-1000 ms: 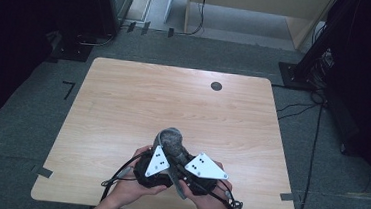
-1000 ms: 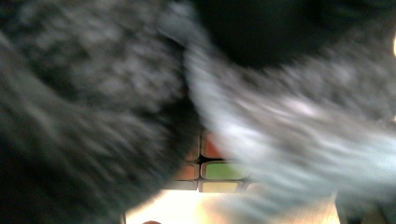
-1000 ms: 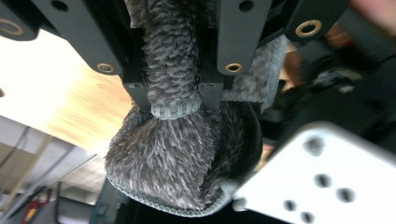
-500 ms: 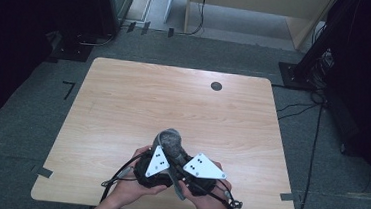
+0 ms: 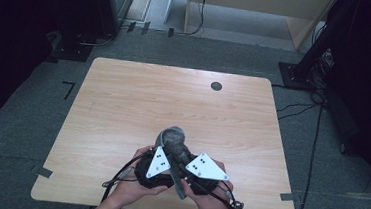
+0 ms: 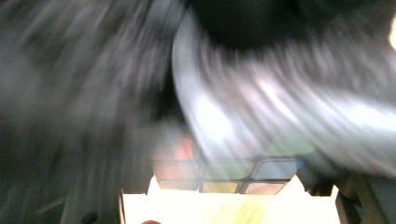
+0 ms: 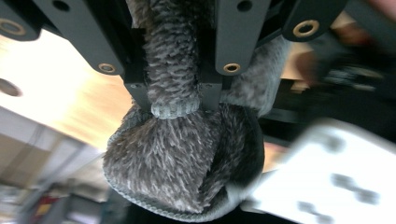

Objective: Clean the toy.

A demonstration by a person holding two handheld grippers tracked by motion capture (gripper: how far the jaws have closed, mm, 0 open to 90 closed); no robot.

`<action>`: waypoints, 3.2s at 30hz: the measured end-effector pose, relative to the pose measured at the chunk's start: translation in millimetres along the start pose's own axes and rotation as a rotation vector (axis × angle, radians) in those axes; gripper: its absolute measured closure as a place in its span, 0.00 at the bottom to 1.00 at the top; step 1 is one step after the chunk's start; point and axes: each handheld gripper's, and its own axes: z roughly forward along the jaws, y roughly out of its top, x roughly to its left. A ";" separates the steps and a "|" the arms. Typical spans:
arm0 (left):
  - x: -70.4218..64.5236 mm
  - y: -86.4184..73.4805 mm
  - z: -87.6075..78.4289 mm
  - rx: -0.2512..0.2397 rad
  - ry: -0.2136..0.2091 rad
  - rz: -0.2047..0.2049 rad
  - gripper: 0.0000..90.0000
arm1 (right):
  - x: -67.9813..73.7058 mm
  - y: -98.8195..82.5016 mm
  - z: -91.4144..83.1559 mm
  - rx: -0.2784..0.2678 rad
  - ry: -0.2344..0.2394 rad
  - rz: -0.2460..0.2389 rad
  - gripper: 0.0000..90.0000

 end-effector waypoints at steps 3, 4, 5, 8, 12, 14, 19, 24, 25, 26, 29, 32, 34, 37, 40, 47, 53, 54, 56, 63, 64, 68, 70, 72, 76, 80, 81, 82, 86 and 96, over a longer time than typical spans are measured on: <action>7.7 -1.0 -2.6 -0.004 0.014 -0.032 0.38 | -9.1 -1.9 -3.6 0.007 -0.024 0.052 0.84; 8.4 -1.0 -2.4 -0.006 0.013 -0.046 0.38 | -7.6 -1.6 -4.8 0.011 -0.009 0.057 0.84; 7.8 -0.8 -1.5 -0.006 0.009 -0.051 0.38 | -4.9 -1.0 -5.1 0.012 0.010 0.050 0.84; -3.0 0.1 3.4 0.002 -0.009 -0.015 0.38 | 10.6 0.2 0.8 0.015 0.067 0.018 0.85; -2.9 0.3 3.0 0.009 -0.020 -0.005 0.38 | 3.8 -2.0 1.9 0.001 0.020 0.021 0.83; 1.9 0.0 0.7 0.004 -0.013 -0.012 0.38 | -5.4 -4.3 -0.3 -0.012 -0.017 0.056 0.84; 4.4 0.6 0.0 -0.004 -0.022 -0.038 0.38 | 5.4 -0.2 -3.0 0.002 0.063 0.073 0.85; -4.8 2.5 1.7 -0.006 -0.037 -0.003 0.38 | 6.6 -0.4 -0.1 -0.016 0.022 0.036 0.83; -3.1 2.5 1.1 -0.006 -0.037 -0.004 0.38 | 1.9 -1.4 -0.7 -0.026 -0.005 0.036 0.83; -0.9 2.1 0.2 -0.005 -0.038 -0.009 0.38 | -2.3 -2.4 -1.8 -0.029 -0.027 0.057 0.83; 5.6 0.7 -2.0 -0.008 -0.031 -0.029 0.38 | -6.8 -3.0 -6.3 -0.010 -0.017 0.112 0.84; 5.5 1.2 -1.7 -0.013 -0.033 -0.041 0.38 | 3.5 -0.5 -5.7 -0.010 0.064 0.099 0.85; 0.6 1.8 -1.0 -0.017 -0.045 -0.025 0.38 | 13.3 2.5 -2.2 -0.008 0.064 0.035 0.84; -1.2 4.1 -2.1 -0.022 -0.042 -0.011 0.38 | 7.0 2.1 -2.3 -0.033 0.032 0.041 0.83; 4.3 3.0 -4.0 -0.020 -0.039 -0.021 0.38 | -10.2 -2.1 -6.6 -0.032 -0.044 0.107 0.83; 4.2 3.0 -3.4 -0.018 -0.035 -0.029 0.38 | 5.9 1.6 -6.2 -0.027 0.056 0.083 0.84; 0.5 4.3 -2.7 -0.012 -0.035 -0.013 0.38 | 4.3 -0.4 -2.5 -0.044 -0.004 0.035 0.83; 2.0 4.1 -3.0 -0.011 -0.031 -0.016 0.38 | 0.3 -1.4 -3.1 -0.048 -0.027 0.048 0.83; 6.2 3.1 -4.0 -0.012 -0.022 -0.026 0.38 | -4.7 -2.3 -6.6 -0.032 -0.035 0.081 0.83; 6.1 2.3 -2.3 -0.009 -0.024 -0.055 0.38 | 16.1 1.1 -1.7 -0.018 0.044 0.055 0.83; 2.7 2.8 -1.0 -0.009 -0.029 -0.046 0.38 | 14.3 0.6 -0.6 -0.023 0.040 0.054 0.83; -2.4 4.7 0.1 -0.004 -0.035 -0.019 0.38 | 2.6 -2.2 -1.2 -0.043 -0.002 0.060 0.82; 2.3 4.3 -2.0 -0.004 -0.026 -0.026 0.38 | -5.9 -4.2 -2.7 -0.044 -0.061 0.075 0.82; 6.8 3.7 -4.7 -0.008 -0.017 -0.035 0.38 | -10.8 -5.2 -5.1 -0.036 -0.061 0.130 0.82; 7.6 3.3 -5.2 -0.016 -0.025 -0.049 0.38 | 1.1 -1.6 -6.9 -0.039 -0.037 0.104 0.82; -1.8 4.3 -1.3 -0.008 -0.040 -0.025 0.38 | 15.5 0.7 -2.6 -0.034 0.027 0.045 0.82; -2.5 4.1 -0.8 -0.009 -0.039 -0.026 0.38 | 16.8 0.6 -1.8 -0.030 0.014 0.027 0.82; -2.3 4.2 -0.9 -0.011 -0.039 -0.026 0.38 | 15.5 0.3 -1.1 -0.033 0.008 0.024 0.81; 2.0 4.1 -3.0 -0.011 -0.028 -0.029 0.38 | 1.4 -2.7 -2.0 -0.055 -0.056 0.049 0.80; 3.1 3.0 -3.7 -0.018 -0.036 -0.040 0.38 | 18.4 0.1 -1.0 -0.045 0.038 0.038 0.81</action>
